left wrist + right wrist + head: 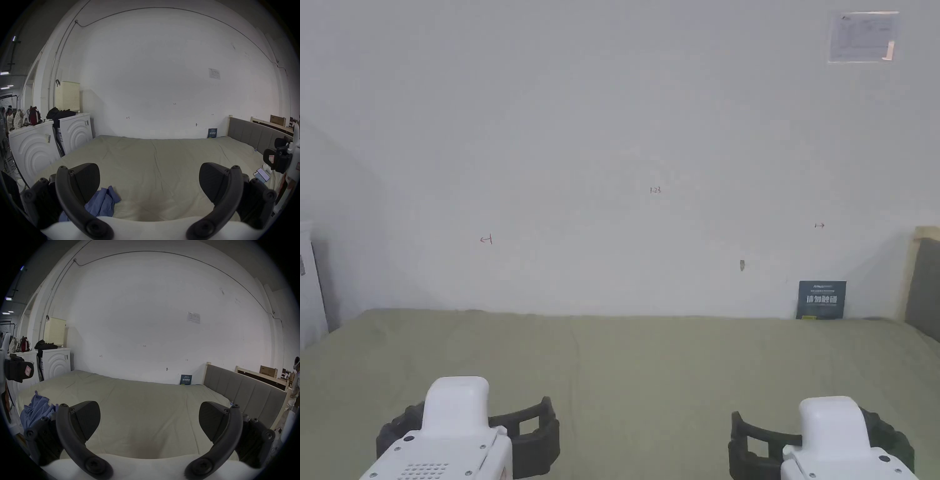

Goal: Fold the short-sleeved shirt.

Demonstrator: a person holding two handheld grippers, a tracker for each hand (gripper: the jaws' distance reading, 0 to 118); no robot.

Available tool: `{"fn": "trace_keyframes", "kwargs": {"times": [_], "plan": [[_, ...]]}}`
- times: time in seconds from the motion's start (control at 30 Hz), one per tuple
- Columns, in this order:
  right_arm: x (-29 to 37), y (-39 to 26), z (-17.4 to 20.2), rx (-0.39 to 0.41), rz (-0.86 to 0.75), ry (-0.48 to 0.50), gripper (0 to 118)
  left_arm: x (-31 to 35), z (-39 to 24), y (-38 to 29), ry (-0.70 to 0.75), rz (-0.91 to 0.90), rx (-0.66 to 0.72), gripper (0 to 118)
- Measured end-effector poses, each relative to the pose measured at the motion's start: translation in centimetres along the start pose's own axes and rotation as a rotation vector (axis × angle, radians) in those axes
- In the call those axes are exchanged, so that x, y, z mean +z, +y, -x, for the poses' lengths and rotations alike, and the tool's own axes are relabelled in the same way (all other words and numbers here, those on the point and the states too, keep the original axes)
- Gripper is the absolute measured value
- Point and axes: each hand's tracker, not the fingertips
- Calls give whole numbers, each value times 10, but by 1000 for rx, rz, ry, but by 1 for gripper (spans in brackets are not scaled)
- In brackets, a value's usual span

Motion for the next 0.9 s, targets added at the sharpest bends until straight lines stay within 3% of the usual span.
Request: {"fn": "trace_keyframes", "kwargs": {"times": [0.1,0.13,0.17,0.2,0.23,0.27,0.3,0.37,0.5,0.9], "plan": [[1,1,0,-2,11,-12,118,1,-2,-1,3,1,-19,117],[1,2,0,-3,14,-9,118,1,-3,-2,-5,-4,-31,110],[1,2,-1,-1,27,-1,112,2,-4,-2,-2,-3,-38,94],[1,2,0,2,35,-5,92,3,-5,-2,-1,-3,-45,54],[2,1,1,14,35,-15,22,2,-5,-3,0,-1,-46,0],[1,0,3,30,27,-65,0,-2,-5,-5,22,17,-39,0],[1,-7,5,10,6,-109,0,-3,-5,-8,61,-15,-37,0],[2,-5,1,-6,40,-46,0,-4,-2,-8,16,41,-15,0],[0,-9,0,16,38,-66,0,-6,1,-10,9,53,4,1],[-4,-6,15,19,59,-1,0,-1,21,-9,40,53,18,0]]}}
